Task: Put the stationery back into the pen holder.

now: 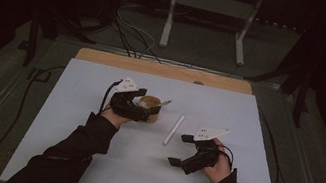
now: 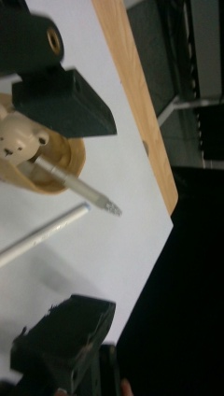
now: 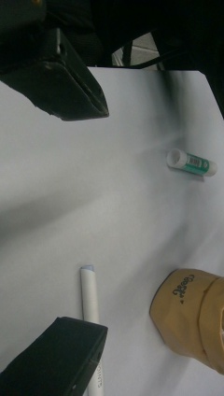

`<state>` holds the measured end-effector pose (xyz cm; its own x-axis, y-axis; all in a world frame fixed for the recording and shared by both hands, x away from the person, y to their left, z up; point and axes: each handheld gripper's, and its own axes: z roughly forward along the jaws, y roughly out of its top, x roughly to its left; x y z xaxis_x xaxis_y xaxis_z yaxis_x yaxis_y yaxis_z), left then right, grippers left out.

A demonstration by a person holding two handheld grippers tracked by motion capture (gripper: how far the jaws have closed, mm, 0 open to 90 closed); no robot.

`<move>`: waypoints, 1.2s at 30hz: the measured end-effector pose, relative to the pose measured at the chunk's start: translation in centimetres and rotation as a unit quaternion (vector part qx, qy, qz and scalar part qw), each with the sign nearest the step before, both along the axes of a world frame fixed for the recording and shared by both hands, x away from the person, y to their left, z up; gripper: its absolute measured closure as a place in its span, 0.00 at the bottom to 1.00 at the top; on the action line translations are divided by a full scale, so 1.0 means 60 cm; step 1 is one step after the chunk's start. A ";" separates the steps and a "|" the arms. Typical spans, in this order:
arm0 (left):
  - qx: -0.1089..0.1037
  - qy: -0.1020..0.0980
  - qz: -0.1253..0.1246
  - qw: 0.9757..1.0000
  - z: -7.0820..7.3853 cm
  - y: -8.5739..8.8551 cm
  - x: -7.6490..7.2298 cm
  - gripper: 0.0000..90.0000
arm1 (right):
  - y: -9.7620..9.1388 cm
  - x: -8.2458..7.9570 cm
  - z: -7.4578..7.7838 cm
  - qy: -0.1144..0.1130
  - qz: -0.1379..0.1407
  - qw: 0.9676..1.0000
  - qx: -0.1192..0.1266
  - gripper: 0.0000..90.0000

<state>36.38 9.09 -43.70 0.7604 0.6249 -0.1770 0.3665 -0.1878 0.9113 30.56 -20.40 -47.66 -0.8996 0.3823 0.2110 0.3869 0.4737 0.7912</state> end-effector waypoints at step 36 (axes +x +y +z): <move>0.001 -0.021 -0.062 0.998 -0.006 0.117 -0.069 0.01 | 0.113 -0.030 0.012 -0.006 0.008 1.000 0.024 0.00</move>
<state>32.24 16.09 -44.09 0.8382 0.5265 -0.1419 0.3017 -0.2309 0.9250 28.75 -13.64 -46.92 -0.9080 0.3575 0.2187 0.3706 0.4415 0.8172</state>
